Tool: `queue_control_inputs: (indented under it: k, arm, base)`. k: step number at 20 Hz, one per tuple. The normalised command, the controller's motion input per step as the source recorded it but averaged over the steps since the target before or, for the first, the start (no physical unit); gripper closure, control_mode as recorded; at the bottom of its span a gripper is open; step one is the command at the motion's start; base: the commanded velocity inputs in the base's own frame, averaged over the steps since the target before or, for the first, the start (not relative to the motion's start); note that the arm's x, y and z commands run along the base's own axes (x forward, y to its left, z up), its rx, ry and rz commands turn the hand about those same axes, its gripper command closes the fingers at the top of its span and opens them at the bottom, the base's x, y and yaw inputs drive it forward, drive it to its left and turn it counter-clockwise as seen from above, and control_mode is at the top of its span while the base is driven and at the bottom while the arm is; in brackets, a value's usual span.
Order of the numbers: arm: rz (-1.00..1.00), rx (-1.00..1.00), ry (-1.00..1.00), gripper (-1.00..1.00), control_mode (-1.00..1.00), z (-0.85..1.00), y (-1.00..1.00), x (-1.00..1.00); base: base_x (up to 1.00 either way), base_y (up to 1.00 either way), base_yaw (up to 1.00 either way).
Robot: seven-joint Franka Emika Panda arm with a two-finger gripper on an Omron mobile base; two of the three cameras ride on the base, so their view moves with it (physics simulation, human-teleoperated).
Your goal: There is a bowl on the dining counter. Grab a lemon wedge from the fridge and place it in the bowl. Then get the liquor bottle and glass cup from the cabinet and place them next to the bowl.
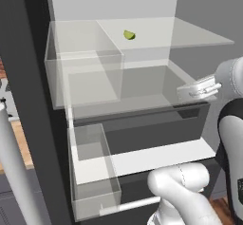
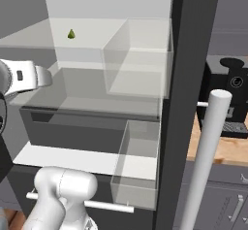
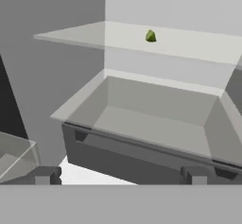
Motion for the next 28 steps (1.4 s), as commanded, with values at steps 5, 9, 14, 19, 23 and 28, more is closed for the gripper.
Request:
queue_control_inputs:
  k: [5, 9, 14, 19, 23, 28]
  arm:
    - [0.00, -0.07, -0.07, -1.00, -1.00, 0.52, 0.00, 0.31]
    - [0.01, 0.00, -0.19, -1.00, -1.00, 0.04, 0.00, 0.51]
    - [0.03, 0.00, -0.08, -1.00, -1.00, 0.01, 0.00, 0.56]
    - [0.04, 0.00, -0.03, -1.00, -1.00, 0.00, 0.00, 0.58]
    - [0.03, 0.01, -0.05, -1.00, -1.00, 0.00, 0.02, 0.42]
    - [0.05, 0.02, -0.02, -1.00, -1.00, 0.02, 0.11, 0.26]
  base:
    - [0.00, 0.00, 0.00]
    - [0.00, 0.00, 0.00]
    - [0.00, 0.00, 0.00]
    - [0.00, 0.00, 0.00]
    - [0.00, 0.00, 0.00]
    - [0.00, 0.00, 0.00]
